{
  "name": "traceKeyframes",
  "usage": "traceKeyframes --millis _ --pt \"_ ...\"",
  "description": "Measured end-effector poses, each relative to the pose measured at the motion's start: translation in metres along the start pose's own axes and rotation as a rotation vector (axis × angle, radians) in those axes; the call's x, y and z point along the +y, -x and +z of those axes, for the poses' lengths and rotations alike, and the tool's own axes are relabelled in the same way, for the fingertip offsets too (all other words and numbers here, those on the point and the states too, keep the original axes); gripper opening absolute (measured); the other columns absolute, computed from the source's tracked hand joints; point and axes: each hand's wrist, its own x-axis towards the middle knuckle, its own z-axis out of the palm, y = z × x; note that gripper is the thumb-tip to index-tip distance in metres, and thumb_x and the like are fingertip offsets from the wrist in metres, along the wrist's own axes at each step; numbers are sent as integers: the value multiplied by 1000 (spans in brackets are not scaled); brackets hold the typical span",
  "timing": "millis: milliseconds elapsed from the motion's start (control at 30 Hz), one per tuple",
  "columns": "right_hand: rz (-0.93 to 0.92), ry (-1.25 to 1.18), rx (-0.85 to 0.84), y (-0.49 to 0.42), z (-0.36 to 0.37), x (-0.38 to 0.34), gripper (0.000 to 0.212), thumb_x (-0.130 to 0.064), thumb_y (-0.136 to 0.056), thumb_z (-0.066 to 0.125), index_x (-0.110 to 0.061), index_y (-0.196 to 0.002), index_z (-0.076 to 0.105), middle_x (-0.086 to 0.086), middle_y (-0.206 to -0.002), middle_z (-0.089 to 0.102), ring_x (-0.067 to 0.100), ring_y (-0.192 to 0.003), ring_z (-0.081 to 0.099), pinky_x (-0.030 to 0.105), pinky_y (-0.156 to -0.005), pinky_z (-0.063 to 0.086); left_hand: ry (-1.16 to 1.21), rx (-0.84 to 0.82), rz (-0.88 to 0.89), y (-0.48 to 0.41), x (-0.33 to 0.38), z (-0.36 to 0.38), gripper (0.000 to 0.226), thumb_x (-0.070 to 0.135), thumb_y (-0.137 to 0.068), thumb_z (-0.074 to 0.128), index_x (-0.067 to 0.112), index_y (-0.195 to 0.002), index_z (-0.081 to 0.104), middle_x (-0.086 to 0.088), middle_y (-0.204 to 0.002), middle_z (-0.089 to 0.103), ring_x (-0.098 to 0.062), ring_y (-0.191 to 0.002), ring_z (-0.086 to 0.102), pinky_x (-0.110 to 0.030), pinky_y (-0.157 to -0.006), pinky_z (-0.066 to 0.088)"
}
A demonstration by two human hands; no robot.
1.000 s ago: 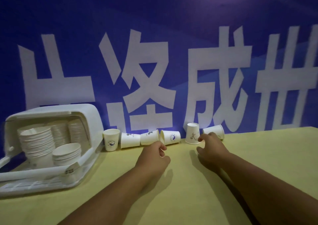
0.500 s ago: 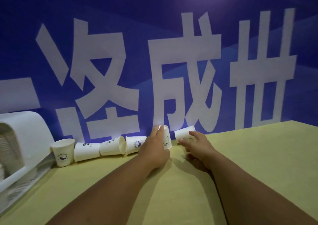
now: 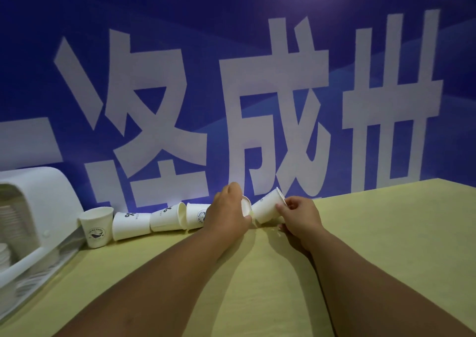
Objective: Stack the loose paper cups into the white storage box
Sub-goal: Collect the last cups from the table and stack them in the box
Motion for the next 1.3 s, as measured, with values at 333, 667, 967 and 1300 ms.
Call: traceKeyframes --millis 333,667,967,1300 --pt "-65 139 -22 12 12 -17 21 -30 -90 74 -18 -106 68 3 -110 65 22 -98 64 32 -79 60 119 -35 -162 36 -45 -39 63 27 -72 89 30 -110 39 7 -116 41 -15 -103 48 -24 -80 46" --pt "-152 24 -112 67 79 -81 32 -41 -85 76 -11 -83 67 2 -95 68 21 -92 69 41 -82 62 299 119 -210 103 -116 -108 49 26 -67 85 23 -84 39 5 -91 51 -11 -79 52 -23 -55 36" --pt "-227 -164 -207 129 172 -143 38 -42 -86 74 -5 -82 68 3 -86 72 24 -88 70 42 -78 61 394 301 -241 137 -197 -172 72 24 -68 91 42 -111 36 16 -111 51 -11 -96 58 -32 -73 58" --pt "-188 -374 -158 167 264 -186 28 -39 -89 73 -12 -84 67 0 -86 69 23 -89 69 40 -82 61 487 632 -236 163 -268 -245 90 17 -77 85 47 -138 26 14 -108 53 -5 -94 59 -26 -65 50"
